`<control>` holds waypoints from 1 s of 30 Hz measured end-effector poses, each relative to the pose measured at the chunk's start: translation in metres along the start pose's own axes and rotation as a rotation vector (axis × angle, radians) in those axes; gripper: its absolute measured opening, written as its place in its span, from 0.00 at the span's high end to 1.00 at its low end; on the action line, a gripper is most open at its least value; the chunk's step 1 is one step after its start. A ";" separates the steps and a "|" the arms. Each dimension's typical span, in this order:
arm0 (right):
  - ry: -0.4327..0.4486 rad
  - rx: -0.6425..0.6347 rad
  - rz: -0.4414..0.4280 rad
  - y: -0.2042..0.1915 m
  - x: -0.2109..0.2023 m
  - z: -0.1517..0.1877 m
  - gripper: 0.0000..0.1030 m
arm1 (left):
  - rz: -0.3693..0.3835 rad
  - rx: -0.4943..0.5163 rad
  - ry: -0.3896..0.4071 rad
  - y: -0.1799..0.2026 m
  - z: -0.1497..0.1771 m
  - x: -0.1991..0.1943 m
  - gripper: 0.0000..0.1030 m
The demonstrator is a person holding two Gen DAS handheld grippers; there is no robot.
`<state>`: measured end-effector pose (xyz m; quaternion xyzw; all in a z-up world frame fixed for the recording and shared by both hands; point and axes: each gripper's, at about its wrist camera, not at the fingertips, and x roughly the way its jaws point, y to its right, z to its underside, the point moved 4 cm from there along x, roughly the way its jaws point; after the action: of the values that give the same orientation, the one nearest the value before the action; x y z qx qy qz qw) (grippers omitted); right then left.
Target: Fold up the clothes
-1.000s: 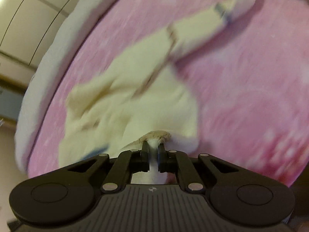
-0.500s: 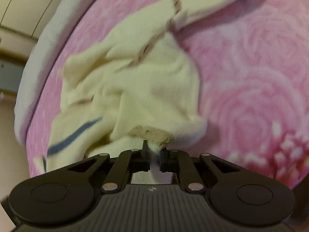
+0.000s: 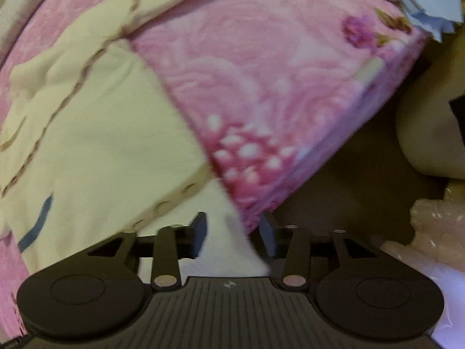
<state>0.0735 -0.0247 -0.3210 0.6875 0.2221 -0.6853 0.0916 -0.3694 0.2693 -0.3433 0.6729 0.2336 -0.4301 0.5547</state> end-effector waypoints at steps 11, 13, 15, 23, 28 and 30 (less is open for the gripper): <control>0.156 -0.289 -0.087 -0.101 -0.005 -0.070 0.52 | -0.072 0.187 0.213 0.057 -0.110 -0.006 0.63; 0.176 -0.376 -0.096 -0.121 0.002 -0.097 0.51 | -0.089 0.201 0.244 0.065 -0.143 0.001 0.63; 0.187 -0.453 -0.104 -0.139 0.014 -0.129 0.51 | -0.108 0.212 0.262 0.071 -0.174 0.013 0.62; 0.227 -0.649 -0.196 -0.213 0.059 -0.258 0.52 | -0.122 0.246 0.352 0.080 -0.287 0.040 0.52; 0.205 -0.705 -0.237 -0.244 0.092 -0.306 0.50 | -0.098 0.221 0.405 0.062 -0.348 0.046 0.37; 0.196 -0.728 -0.254 -0.256 0.105 -0.325 0.45 | -0.067 0.205 0.399 0.055 -0.365 0.051 0.33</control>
<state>0.2520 0.3608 -0.3639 0.6393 0.5413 -0.4989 0.2221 -0.1828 0.5920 -0.3510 0.7893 0.3159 -0.3280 0.4118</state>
